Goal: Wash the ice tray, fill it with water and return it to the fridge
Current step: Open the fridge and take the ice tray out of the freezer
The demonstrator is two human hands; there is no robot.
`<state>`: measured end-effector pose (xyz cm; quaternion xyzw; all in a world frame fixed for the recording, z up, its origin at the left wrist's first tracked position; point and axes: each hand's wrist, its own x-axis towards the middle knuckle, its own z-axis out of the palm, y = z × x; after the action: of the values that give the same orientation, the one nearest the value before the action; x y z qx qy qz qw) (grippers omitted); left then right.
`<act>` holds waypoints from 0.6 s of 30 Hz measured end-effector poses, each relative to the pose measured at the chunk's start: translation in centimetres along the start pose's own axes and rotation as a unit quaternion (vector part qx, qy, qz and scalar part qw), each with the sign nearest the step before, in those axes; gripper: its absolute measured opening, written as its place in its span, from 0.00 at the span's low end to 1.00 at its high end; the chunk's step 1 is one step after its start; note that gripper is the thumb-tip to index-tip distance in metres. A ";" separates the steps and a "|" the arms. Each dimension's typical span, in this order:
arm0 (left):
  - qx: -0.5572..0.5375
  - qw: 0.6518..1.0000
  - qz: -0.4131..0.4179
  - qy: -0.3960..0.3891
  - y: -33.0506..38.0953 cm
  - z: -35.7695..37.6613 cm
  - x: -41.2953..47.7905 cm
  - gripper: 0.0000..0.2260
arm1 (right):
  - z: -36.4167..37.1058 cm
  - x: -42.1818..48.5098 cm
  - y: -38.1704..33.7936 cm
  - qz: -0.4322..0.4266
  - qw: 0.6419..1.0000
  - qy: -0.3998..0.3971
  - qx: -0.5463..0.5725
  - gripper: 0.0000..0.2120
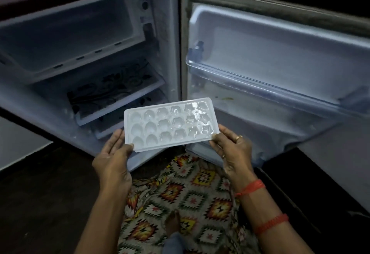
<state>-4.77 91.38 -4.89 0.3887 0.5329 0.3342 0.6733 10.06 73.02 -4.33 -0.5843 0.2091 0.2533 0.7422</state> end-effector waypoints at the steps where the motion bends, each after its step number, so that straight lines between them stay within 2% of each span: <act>1: 0.006 1.000 -0.009 -0.010 -0.7 0.5 -0.7 0.23 | -1.4 -0.2 -0.1 0.002 1.000 0.011 0.010 0.15; 10: 0.056 0.989 -0.074 -0.115 -5.4 6.4 -8.3 0.22 | -13.7 -2.1 -1.6 -0.001 0.989 0.115 0.093 0.16; 18: 0.125 0.955 -0.110 -0.244 -9.8 13.1 -15.6 0.24 | -25.0 -4.5 -3.3 -0.032 0.959 0.223 0.172 0.13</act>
<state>5.11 71.08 -4.70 0.4786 0.4296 0.0834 0.7612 8.24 47.46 -4.82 -0.4957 0.3910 0.0531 0.7737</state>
